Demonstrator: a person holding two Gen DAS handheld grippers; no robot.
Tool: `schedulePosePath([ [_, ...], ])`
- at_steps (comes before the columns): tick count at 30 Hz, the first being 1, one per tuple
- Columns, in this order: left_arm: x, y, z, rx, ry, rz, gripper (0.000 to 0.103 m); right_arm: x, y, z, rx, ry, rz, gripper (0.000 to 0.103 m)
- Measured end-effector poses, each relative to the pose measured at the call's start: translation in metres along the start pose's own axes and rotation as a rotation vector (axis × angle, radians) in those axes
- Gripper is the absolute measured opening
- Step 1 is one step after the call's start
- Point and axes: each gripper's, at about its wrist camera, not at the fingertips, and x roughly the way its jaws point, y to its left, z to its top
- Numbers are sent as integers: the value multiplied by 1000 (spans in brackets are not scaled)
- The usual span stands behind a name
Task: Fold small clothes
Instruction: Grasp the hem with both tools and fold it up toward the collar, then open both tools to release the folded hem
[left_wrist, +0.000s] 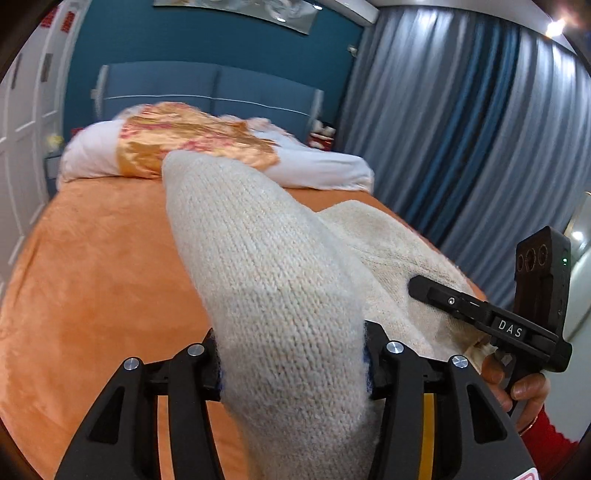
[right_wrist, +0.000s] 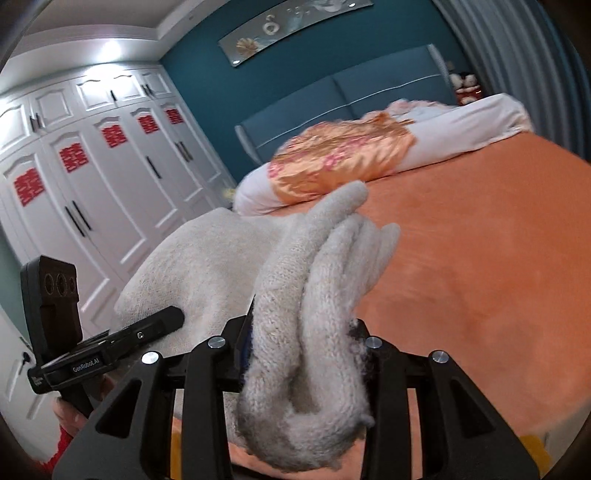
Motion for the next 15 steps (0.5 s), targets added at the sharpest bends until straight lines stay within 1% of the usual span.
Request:
schedulePosePath([
  [2,20,32,-10,-30,47,52,58,42,-9,-12,20,66,-33,41],
  [3,37,55,-22,-67,97,77,62,68,-18,-21,48,129,-51,44],
  [4,52,73,-34,-94,138,98,63,99,-33,-40,98,217,-87,44],
  [5,69,93,-52,-133,194,137,63,113,-43,-55,124,269,-125,44],
  [6,86,113,-76,-168,274,211,62,125,-52,-73,143,311,-181,44],
  [7,92,125,-92,-181,319,272,55,128,-58,-84,151,332,-215,44],
  [8,93,132,-107,-183,343,317,55,127,-62,-98,164,354,-229,44],
  [9,87,135,-120,-190,334,321,55,123,-63,-105,173,361,-223,44],
  [10,79,135,-126,-209,317,310,55,118,-64,-110,177,366,-220,44],
  [11,70,135,-129,-240,291,285,55,113,-65,-111,169,369,-226,44],
  [12,64,136,-129,-265,266,264,58,113,-65,-107,164,369,-230,45],
  [13,59,138,-126,-293,236,241,58,114,-66,-102,162,366,-231,50],
  [14,63,139,-128,-308,225,230,60,119,-67,-94,171,358,-228,54],
  [15,65,145,-121,-343,209,208,64,124,-67,-88,186,350,-220,58],
])
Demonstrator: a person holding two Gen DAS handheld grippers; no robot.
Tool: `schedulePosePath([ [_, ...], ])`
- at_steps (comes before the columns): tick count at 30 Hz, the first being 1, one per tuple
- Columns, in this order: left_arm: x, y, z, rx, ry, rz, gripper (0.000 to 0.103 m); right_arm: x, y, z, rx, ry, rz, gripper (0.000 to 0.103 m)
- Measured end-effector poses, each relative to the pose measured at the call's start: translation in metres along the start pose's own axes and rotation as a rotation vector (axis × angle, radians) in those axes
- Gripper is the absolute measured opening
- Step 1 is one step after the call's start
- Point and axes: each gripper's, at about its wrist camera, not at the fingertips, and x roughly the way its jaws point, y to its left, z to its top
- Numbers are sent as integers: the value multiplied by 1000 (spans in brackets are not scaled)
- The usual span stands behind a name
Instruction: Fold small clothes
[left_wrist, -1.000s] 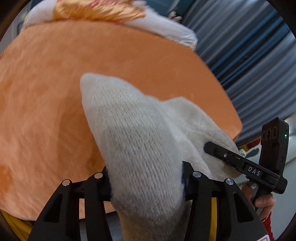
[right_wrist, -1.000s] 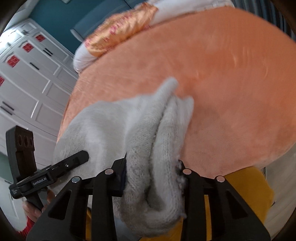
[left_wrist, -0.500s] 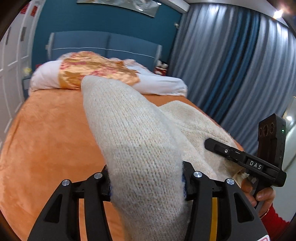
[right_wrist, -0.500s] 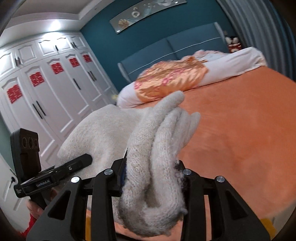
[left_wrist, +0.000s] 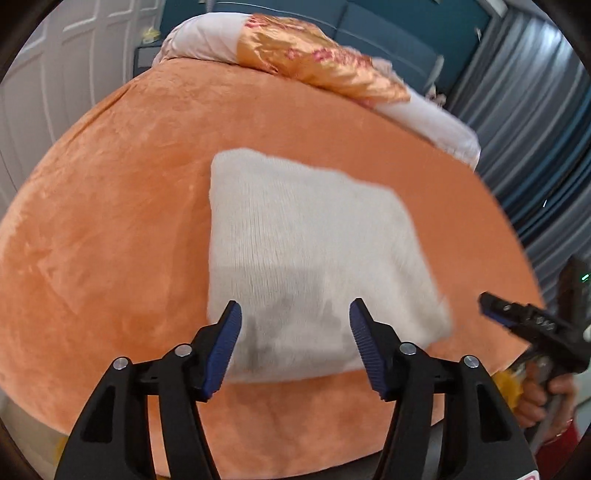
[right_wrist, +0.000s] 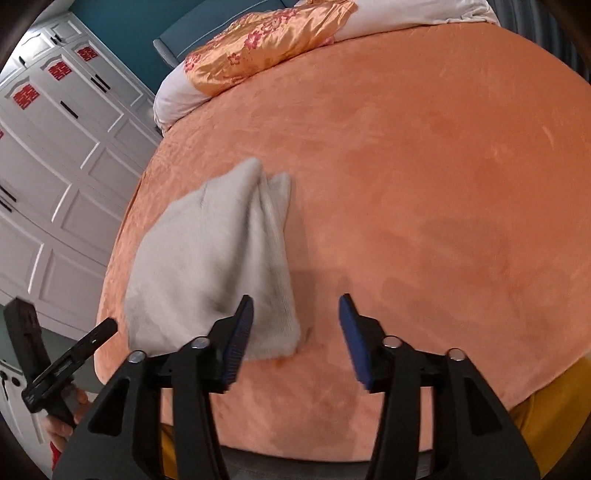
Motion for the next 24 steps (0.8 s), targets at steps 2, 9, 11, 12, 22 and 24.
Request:
schedulePosePath([
  [2,-2,10,11,-40,-5,-15,69,9,5,7,9,10,32,65],
  [9,52,46,17,-142,105,-10,73,96,23,14,-29,185,-7,78],
  [11,60,53,16,-166,106,-33,74,115,26,7,-43,225,2,69],
  [12,63,54,15,-175,106,-52,72,120,28,6,-45,239,28,51],
  [22,26,10,53,-42,-82,-105,7,32,65,50,-195,-65,84,27],
  [24,45,0,54,8,-42,-55,4,49,46,49,-187,-34,9,28],
])
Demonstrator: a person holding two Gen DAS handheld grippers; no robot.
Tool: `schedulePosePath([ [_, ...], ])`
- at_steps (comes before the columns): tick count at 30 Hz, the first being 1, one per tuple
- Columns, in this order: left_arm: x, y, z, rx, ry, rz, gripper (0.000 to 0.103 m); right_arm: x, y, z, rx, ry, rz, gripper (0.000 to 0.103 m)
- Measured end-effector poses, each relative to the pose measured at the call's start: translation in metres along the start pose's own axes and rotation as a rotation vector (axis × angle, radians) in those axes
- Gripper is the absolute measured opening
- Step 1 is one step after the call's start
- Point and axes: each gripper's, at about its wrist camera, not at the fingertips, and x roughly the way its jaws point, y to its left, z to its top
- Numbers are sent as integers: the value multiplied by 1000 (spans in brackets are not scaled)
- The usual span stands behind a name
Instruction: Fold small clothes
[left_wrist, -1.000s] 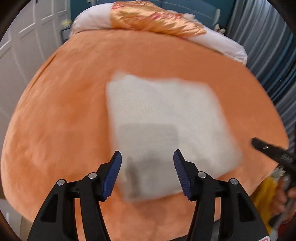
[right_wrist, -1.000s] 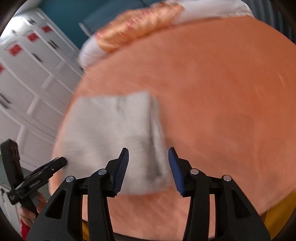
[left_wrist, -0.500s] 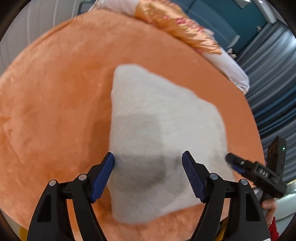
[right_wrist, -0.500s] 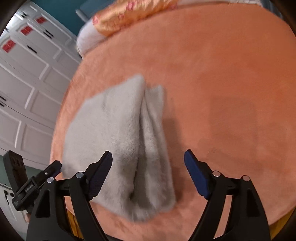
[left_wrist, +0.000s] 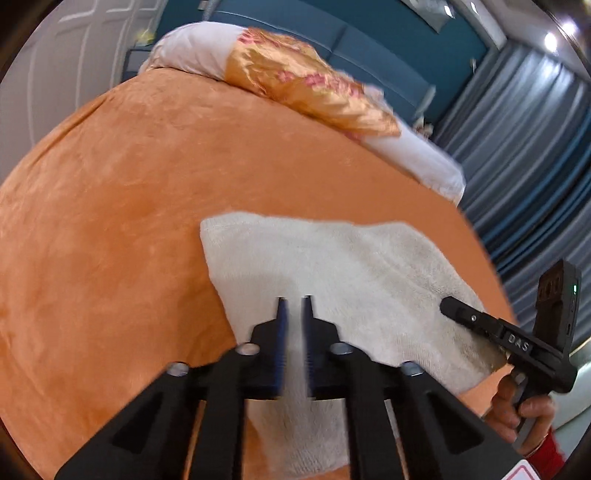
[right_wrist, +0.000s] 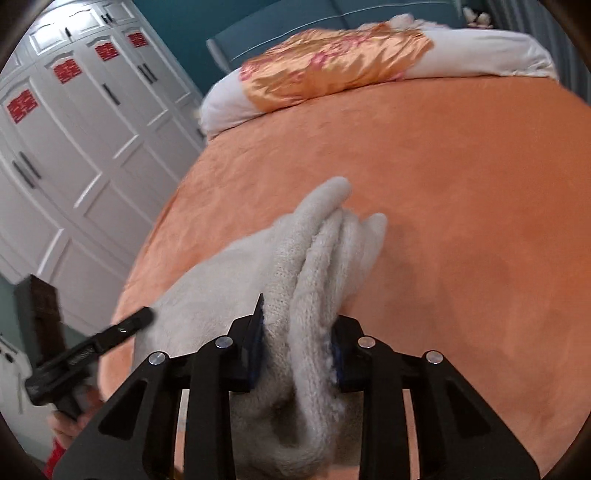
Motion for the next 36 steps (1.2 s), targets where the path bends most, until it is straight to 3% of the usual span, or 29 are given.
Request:
schedulePosePath([
  [3,50,-1,-21,15,155,93,4,59,-36,-26,22,200,-137,34],
  [4,50,-1,-27,11,148,107,4,53,-39,-30,23,161,-113,36],
  [8,22,-11,-30,-36,122,125,8,30,-37,-28,46,156,-91,36],
  [9,17,-12,-31,-50,119,115,17,28,-37,-29,34,161,-94,36],
  [10,11,-14,-33,-70,116,101,40,28,-41,-30,35,168,-92,39],
  [11,7,-15,-37,-95,117,97,55,32,-48,-33,58,185,-78,41],
  [12,4,-15,-43,-135,120,94,73,37,-56,-34,93,201,-66,51],
  [13,4,-15,-53,-177,129,64,75,39,-64,-35,126,214,-54,57],
  [15,10,-15,-72,-222,186,-28,74,45,-80,-41,229,242,33,50],
  [18,14,-23,-96,-180,222,-36,74,43,-76,-43,264,238,61,43],
  [21,16,-31,-109,-71,233,66,70,37,-73,-45,243,238,43,41],
  [25,27,-22,-107,5,256,204,40,35,-65,-45,265,236,51,36],
  [27,21,-19,-100,20,242,232,32,23,-60,-49,268,219,71,34],
  [29,12,-16,-99,36,220,274,31,20,-50,-55,236,210,66,34],
  [32,19,-1,-111,16,261,309,33,37,-48,-73,178,232,-19,36],
  [36,7,-3,-113,-32,225,272,34,27,-47,-65,214,208,-11,39],
])
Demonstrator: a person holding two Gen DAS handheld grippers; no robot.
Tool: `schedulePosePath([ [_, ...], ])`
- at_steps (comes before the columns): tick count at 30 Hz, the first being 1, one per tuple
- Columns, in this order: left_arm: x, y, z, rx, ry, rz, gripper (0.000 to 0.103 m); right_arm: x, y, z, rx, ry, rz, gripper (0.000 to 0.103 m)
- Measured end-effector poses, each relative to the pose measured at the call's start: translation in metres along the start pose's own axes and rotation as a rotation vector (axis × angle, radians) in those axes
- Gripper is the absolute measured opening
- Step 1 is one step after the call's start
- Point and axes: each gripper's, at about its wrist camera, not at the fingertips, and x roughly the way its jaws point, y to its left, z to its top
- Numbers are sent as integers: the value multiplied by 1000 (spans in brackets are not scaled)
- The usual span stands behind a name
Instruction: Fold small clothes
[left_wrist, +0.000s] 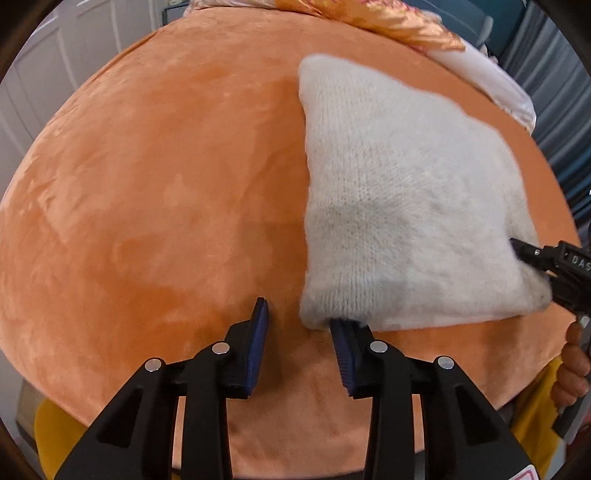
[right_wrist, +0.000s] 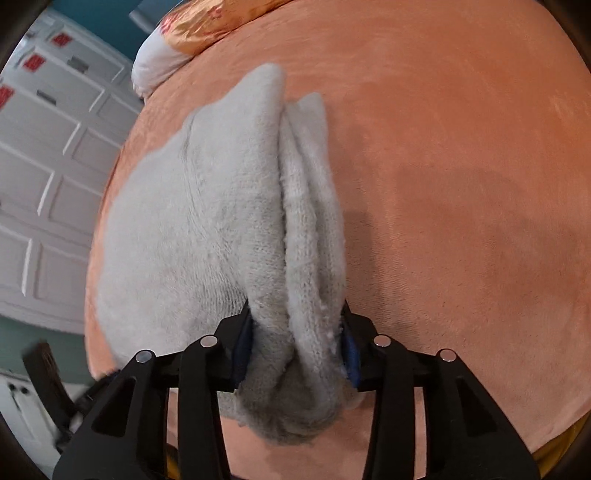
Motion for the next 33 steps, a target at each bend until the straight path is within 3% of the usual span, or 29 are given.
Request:
schedulePosePath([
  [5,-48,-14,-5,-8,-100,-11,35,-55,33,-14,-154,-160,-152,38],
  [7,-66,-20,-1,-10,-153,-20,44,-71,45,-25,-231,-195,-143,29],
  [8,-71,-22,2,-14,-176,-22,44,-74,49,-30,-257,-195,-134,26],
  [10,-76,-28,8,-14,-214,-28,49,-70,58,-39,-314,-179,-131,10],
  [14,-44,-28,25,-1,-172,21,50,-28,45,-48,-371,-86,-238,2],
  [16,-14,-29,25,16,-85,87,51,-10,38,-44,-364,-71,-289,2],
  [18,9,-22,20,2,-19,97,51,-7,33,-40,-352,-71,-282,2],
  [24,-2,-31,10,5,-44,126,50,-39,36,-44,-312,-110,-241,5],
  [30,-16,-52,-11,26,-48,129,50,-60,44,-78,-303,-155,-236,7],
  [32,-14,-54,-20,43,-50,143,50,-62,45,-89,-316,-175,-261,18],
  [33,-11,-57,-26,51,-51,150,50,-60,48,-90,-317,-179,-274,28],
])
